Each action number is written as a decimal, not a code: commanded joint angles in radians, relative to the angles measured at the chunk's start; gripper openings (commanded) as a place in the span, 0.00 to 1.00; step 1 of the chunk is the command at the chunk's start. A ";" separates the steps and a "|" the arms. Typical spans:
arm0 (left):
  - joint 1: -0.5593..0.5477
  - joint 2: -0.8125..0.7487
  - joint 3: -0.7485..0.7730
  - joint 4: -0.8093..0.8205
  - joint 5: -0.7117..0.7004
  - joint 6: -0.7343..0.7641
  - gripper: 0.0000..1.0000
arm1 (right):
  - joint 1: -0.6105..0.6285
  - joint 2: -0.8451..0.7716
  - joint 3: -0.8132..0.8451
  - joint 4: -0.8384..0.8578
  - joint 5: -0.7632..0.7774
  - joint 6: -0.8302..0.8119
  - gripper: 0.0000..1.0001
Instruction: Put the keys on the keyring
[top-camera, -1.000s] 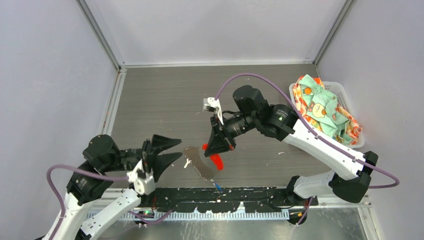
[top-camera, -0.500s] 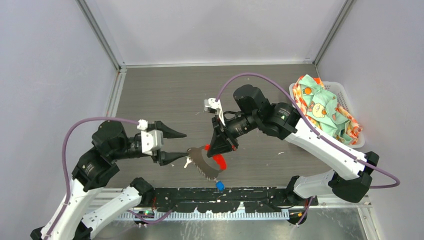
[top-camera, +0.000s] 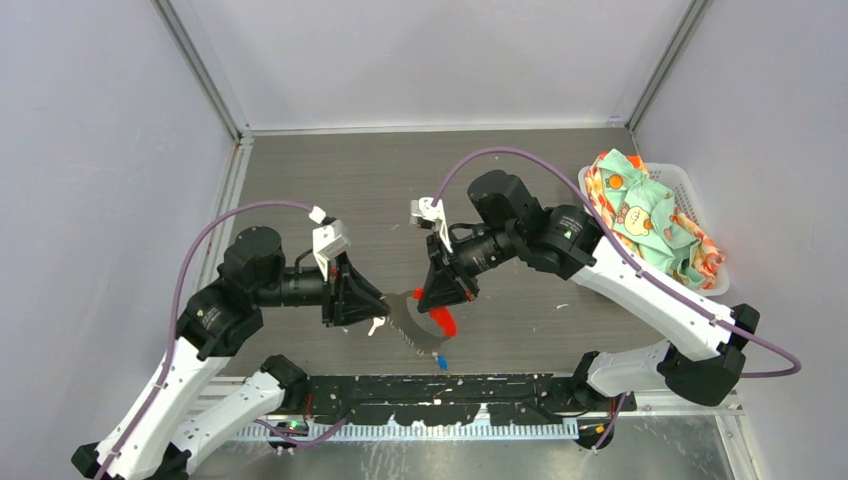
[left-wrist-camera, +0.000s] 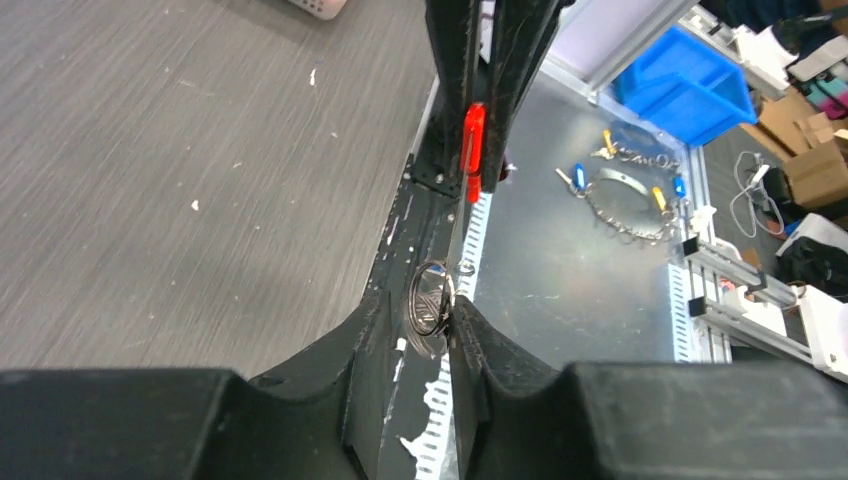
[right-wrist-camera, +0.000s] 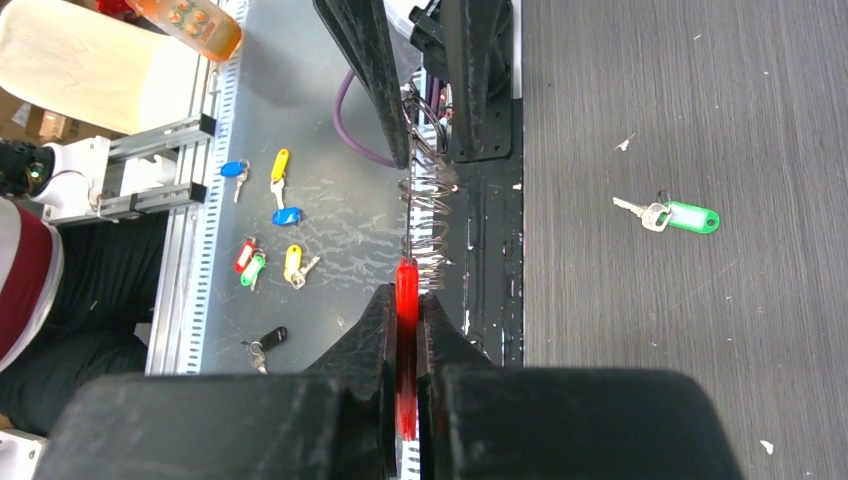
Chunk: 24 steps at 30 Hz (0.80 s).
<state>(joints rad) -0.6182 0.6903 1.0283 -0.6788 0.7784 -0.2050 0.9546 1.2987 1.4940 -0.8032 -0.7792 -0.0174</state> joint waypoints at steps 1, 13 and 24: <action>0.031 -0.006 0.005 0.117 0.096 -0.133 0.26 | 0.001 -0.039 0.019 0.004 -0.007 -0.009 0.01; 0.046 -0.044 0.019 0.131 0.056 -0.085 0.18 | 0.000 -0.044 0.002 0.018 -0.004 -0.001 0.01; 0.045 -0.057 0.006 0.224 0.060 -0.039 0.09 | 0.001 -0.045 -0.021 0.046 -0.041 0.016 0.01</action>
<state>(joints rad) -0.5781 0.6407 1.0248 -0.5713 0.8310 -0.2630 0.9531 1.2835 1.4872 -0.7879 -0.7818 -0.0059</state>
